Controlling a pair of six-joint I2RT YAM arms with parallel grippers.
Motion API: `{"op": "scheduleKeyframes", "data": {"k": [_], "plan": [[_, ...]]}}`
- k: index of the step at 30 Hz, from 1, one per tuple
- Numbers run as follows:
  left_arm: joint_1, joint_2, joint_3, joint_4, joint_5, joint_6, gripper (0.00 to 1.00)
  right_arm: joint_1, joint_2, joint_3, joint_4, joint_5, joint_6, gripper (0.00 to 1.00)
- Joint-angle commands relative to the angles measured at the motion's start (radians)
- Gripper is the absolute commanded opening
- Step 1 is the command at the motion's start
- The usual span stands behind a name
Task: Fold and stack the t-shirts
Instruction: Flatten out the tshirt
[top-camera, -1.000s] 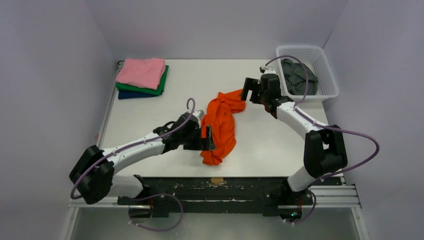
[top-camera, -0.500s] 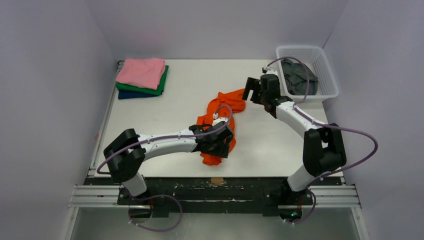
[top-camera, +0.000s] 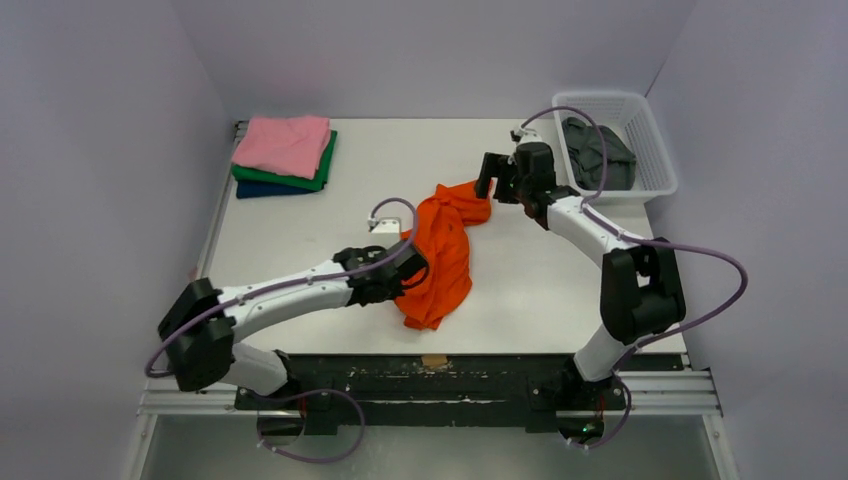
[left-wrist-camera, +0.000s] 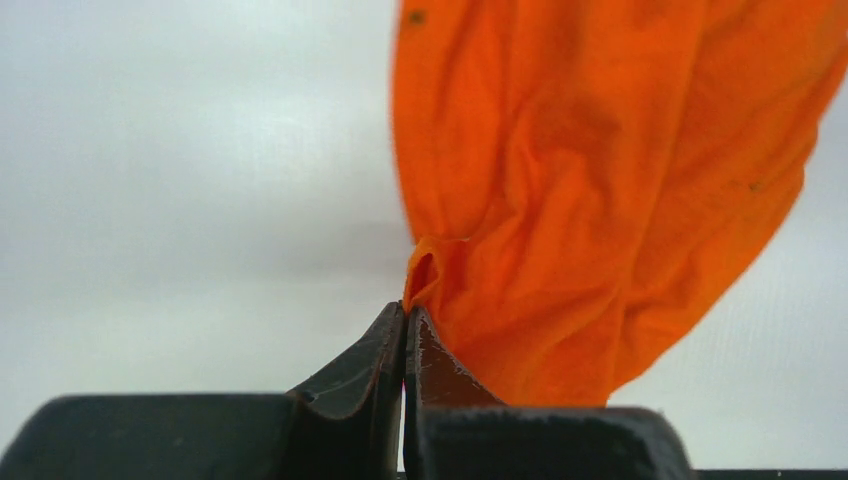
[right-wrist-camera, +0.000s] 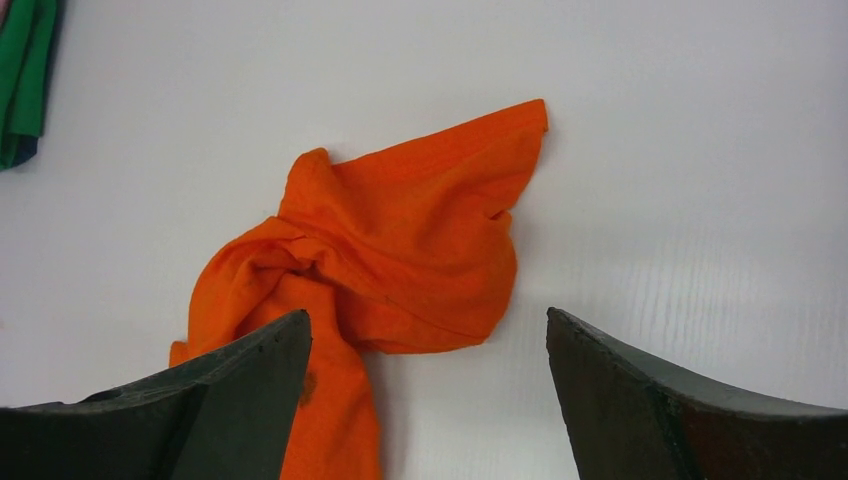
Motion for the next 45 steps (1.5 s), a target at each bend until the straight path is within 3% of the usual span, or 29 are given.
{"op": "scheduleKeyframes", "data": {"k": [1,9,17,24,26,27,28,31,32,38,45], "plan": [[0.112,-0.208,-0.120,-0.015,-0.119,-0.045,0.00,0.029,0.026,0.071,0.033,-0.062,-0.097,0.85],[0.251,-0.338,-0.219,0.003,-0.131,-0.025,0.00,0.071,0.183,0.223,-0.037,-0.040,-0.159,0.82],[0.314,-0.303,-0.252,0.119,-0.078,0.027,0.00,0.082,0.343,0.359,-0.096,0.040,-0.166,0.81],[0.329,-0.257,-0.254,0.190,-0.061,0.047,0.00,0.086,0.436,0.367,-0.089,0.167,-0.091,0.80],[0.336,-0.252,-0.252,0.198,-0.063,0.047,0.00,0.085,0.461,0.368,-0.091,0.161,-0.070,0.74],[0.340,-0.253,-0.252,0.200,-0.065,0.046,0.00,0.086,0.468,0.359,-0.070,0.149,-0.061,0.68],[0.346,-0.257,-0.250,0.203,-0.068,0.048,0.00,0.086,0.465,0.342,-0.049,0.135,-0.058,0.55],[0.361,-0.292,-0.227,0.213,-0.099,0.079,0.00,0.088,0.411,0.314,0.001,0.130,-0.049,0.03],[0.362,-0.318,-0.211,0.207,-0.132,0.090,0.00,0.088,0.374,0.307,0.011,0.140,-0.046,0.00],[0.365,-0.525,-0.054,0.183,-0.288,0.246,0.00,0.088,0.057,0.246,0.062,0.157,-0.045,0.00],[0.362,-0.809,0.056,0.314,-0.316,0.487,0.00,0.087,-0.312,0.167,0.056,0.083,-0.072,0.00]]}}
